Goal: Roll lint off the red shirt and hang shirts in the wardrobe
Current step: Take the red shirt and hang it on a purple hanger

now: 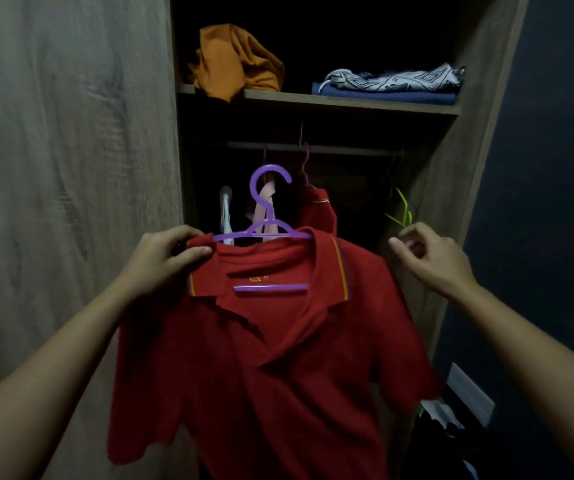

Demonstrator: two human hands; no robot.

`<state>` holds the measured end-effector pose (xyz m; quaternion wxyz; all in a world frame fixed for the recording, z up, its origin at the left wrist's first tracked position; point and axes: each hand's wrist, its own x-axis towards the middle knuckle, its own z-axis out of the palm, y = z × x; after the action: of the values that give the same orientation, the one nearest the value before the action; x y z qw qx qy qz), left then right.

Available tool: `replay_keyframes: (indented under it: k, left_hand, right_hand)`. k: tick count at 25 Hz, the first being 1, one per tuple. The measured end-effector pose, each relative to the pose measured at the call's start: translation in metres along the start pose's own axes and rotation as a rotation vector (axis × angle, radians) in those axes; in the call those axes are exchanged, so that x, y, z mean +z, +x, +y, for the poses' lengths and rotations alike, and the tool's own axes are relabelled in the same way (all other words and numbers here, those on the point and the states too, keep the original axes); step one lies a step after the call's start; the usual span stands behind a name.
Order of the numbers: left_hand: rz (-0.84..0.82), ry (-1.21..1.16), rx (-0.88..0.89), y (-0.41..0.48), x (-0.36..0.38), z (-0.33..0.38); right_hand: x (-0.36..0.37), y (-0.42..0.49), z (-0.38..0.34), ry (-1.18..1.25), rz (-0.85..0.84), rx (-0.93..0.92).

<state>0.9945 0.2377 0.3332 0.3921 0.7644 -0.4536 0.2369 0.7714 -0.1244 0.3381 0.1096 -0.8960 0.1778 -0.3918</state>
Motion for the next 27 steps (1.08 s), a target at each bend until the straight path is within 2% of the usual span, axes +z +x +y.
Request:
replay_keyframes:
  k: [4,5,8,12,15,17,18,20,22,25,27]
  left_hand:
    - [-0.051,-0.089,0.026,0.005,0.023,0.017]
    - [-0.087,-0.109,0.023,0.009,0.024,0.021]
    - [-0.242,-0.069,0.001,0.024,0.013,0.031]
    - [-0.365,0.101,0.106,0.048,0.000,0.056]
    - [-0.435,0.128,-0.003,0.046,-0.010,0.039]
    - [-0.467,0.137,0.026,0.030,-0.010,0.018]
    - [-0.429,0.081,0.034,0.021,-0.008,0.008]
    - [-0.252,-0.102,-0.018,0.011,-0.001,-0.001]
    - [-0.114,-0.164,-0.037,0.009,0.002,-0.004]
    - [-0.066,-0.216,-0.035,0.008,0.009,-0.004]
    - [-0.043,-0.376,-0.112,0.009,0.012,-0.002]
  right_hand:
    - [0.015,0.002,-0.018,0.162,-0.341,-0.189]
    - [0.022,-0.001,-0.020,0.179,-0.376,-0.217]
    - [0.037,-0.011,-0.014,0.293,-0.313,-0.204]
    - [0.055,-0.008,-0.021,0.339,-0.257,-0.208]
    - [0.058,0.004,-0.018,0.413,-0.227,-0.147]
    - [0.056,0.008,-0.009,0.475,-0.215,-0.115]
    - [0.053,0.009,-0.007,0.549,-0.218,-0.094]
    - [0.050,0.014,-0.005,0.686,-0.183,-0.017]
    - [0.046,0.016,-0.003,0.657,-0.182,0.042]
    - [0.044,0.013,-0.006,0.567,-0.354,-0.008]
    - [0.046,0.014,-0.005,0.633,-0.294,-0.028]
